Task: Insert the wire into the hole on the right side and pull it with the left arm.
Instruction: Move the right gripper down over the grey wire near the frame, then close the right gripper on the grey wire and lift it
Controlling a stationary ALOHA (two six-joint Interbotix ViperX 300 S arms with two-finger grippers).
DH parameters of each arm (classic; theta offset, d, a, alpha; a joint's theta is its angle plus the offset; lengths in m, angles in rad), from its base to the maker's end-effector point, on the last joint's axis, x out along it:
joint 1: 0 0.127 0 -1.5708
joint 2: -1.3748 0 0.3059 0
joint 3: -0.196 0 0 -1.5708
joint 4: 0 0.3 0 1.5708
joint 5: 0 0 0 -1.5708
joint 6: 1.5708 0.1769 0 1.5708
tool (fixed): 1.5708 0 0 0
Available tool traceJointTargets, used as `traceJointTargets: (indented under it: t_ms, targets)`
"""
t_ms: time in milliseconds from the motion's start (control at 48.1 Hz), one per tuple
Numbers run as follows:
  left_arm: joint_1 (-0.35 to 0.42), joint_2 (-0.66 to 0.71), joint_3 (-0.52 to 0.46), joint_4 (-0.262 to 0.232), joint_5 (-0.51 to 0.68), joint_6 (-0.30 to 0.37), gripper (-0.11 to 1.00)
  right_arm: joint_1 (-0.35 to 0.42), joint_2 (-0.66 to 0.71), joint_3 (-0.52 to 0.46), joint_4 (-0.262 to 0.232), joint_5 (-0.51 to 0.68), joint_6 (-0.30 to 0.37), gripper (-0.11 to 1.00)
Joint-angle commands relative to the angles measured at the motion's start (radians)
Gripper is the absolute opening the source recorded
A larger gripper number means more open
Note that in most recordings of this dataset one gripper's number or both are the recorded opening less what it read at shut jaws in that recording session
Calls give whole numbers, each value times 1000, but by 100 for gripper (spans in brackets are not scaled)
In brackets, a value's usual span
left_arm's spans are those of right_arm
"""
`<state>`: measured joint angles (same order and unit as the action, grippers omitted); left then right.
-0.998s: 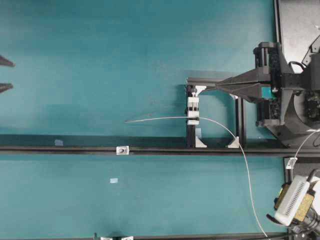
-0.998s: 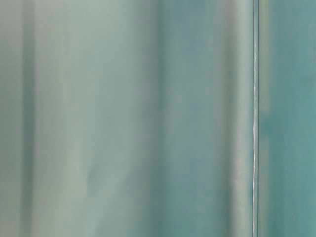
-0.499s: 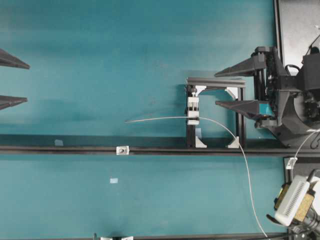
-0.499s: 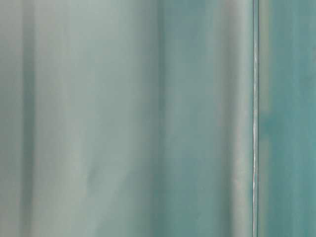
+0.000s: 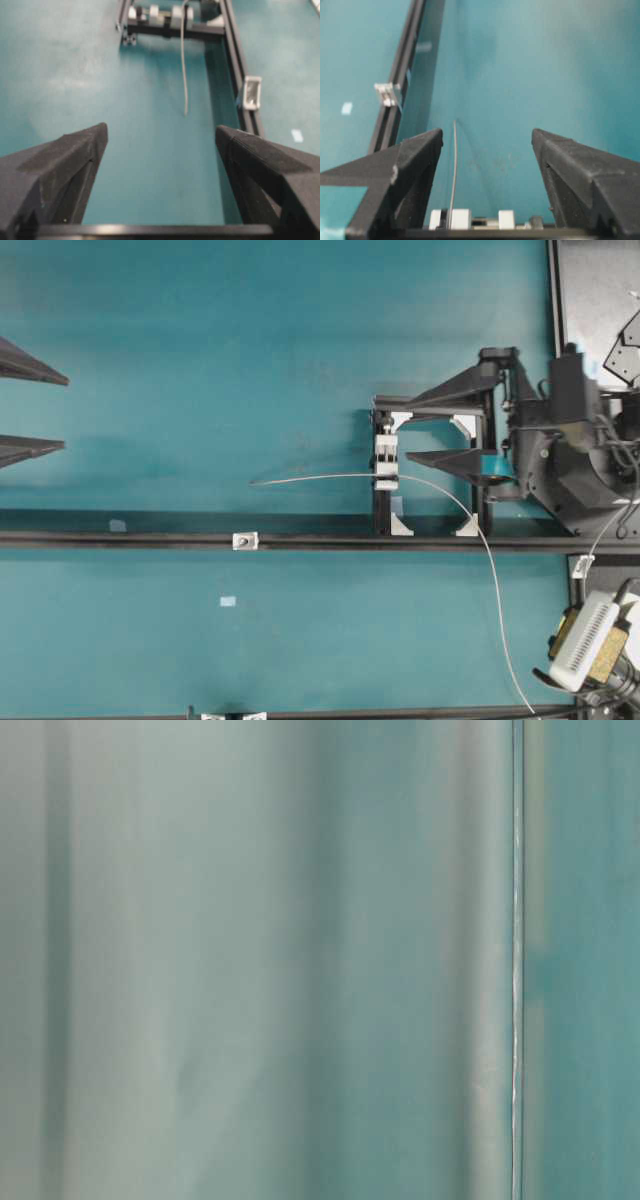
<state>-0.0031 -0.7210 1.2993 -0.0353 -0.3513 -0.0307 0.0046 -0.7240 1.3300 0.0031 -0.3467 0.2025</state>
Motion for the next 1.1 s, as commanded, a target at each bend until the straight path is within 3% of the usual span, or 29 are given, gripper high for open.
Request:
traceJointTargets:
  t_ms: [0,707,1081]
  targets:
    - [-2,38,-23,-3,-6,-2,76,2,51,-37,0,-18,8,80]
    - [-2,374,-138,-3,-9,0,75,26,414,-193,-6,-15,9,80]
    - [-2,469,-186,-3,-9,2,75,37,598,-296,-8,-15,8,80]
